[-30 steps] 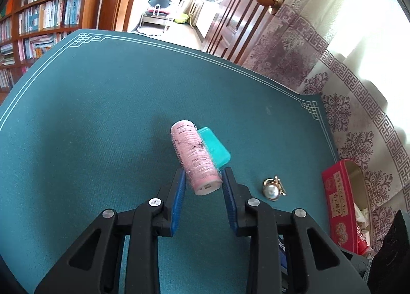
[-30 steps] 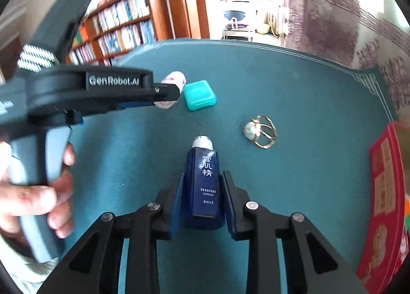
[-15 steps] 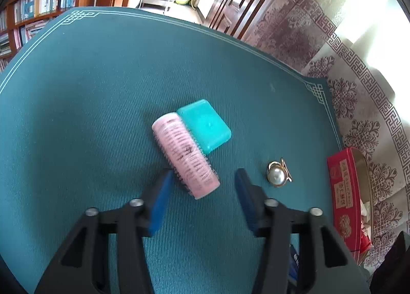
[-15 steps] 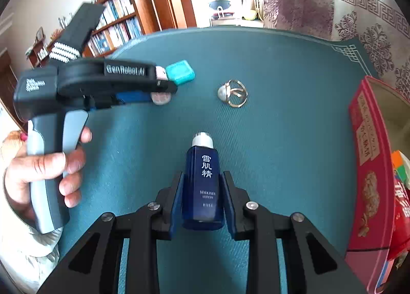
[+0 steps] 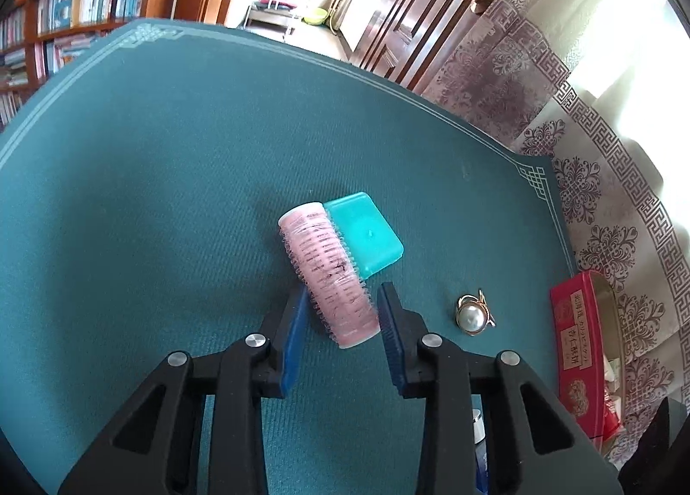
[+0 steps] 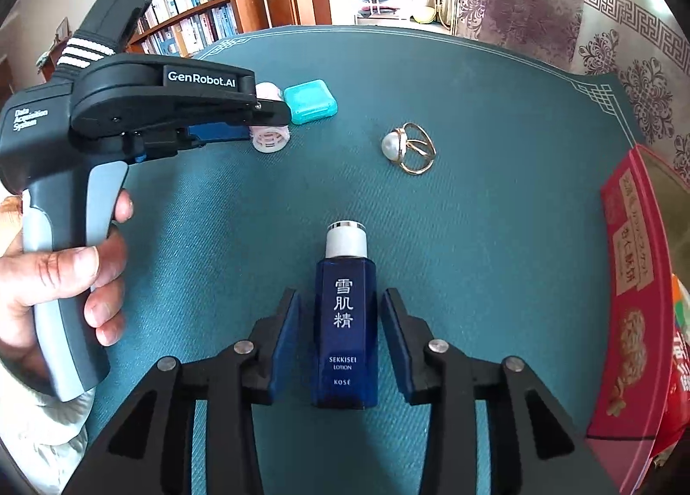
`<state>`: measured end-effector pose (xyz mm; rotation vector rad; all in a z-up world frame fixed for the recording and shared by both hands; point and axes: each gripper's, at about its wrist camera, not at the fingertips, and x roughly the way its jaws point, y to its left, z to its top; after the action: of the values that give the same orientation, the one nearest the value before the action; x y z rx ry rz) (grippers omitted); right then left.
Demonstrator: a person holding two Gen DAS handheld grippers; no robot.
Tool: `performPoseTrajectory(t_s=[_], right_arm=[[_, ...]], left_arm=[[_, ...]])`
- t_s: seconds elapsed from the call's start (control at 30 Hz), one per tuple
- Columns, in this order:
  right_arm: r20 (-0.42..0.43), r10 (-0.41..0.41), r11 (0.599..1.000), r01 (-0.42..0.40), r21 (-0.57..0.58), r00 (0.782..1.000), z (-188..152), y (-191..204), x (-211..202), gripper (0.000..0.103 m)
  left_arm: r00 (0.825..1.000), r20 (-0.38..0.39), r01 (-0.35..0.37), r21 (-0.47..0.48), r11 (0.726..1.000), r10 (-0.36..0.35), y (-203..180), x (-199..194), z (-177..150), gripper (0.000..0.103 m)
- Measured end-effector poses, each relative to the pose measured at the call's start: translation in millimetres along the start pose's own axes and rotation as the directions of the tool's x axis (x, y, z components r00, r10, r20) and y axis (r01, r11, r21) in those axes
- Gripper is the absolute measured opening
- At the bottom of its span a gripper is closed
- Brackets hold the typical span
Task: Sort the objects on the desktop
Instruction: 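Grasp the blue Sekkisei lotion bottle with the right tool while the left tool holds the roller, then carry hair roller and lotion bottle into the pink tin and open both tools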
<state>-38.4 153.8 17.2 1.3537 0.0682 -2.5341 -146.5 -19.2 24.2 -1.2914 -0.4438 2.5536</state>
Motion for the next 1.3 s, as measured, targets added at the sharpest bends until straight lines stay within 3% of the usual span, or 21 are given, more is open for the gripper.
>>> performPoseTrajectory(t_s=[0.1,0.27,0.63,1.0,1.3], right_arm=[[0.010,0.013,1.000,-0.013,0.027,1.000,-0.9,-5.6,-3.1,0.032],[0.052,0.037,0.997,-0.041,0.072,0.998,-5.3,-12.2,-15.1,0.032],[0.147,0.023,0.989,-0.044,0.138,0.989,-18.4,-24.0,-51.8,0.032],[0.271,-0.092,0.969,0.024,0.247,0.958,-40.4,-60.9,-113.4,0.032],[0.300,-0.199,0.913,0.065,0.402,0.933,-65.5,-121.7,-146.4,0.032]], left_arm=[[0.999,0.052,-0.016,0.038,0.999,0.014,-5.6,-13.7,0.3,0.035],[0.993,0.117,-0.014,0.095,0.995,0.002,-19.9,-30.3,0.3,0.035],[0.991,0.129,0.018,0.201,0.979,-0.045,-56.9,-36.0,-12.8,0.035],[0.989,0.115,0.049,0.309,0.950,-0.089,-90.8,-45.9,-40.6,0.035],[0.989,0.096,0.070,0.389,0.919,-0.116,-124.6,-52.3,-64.6,0.035]])
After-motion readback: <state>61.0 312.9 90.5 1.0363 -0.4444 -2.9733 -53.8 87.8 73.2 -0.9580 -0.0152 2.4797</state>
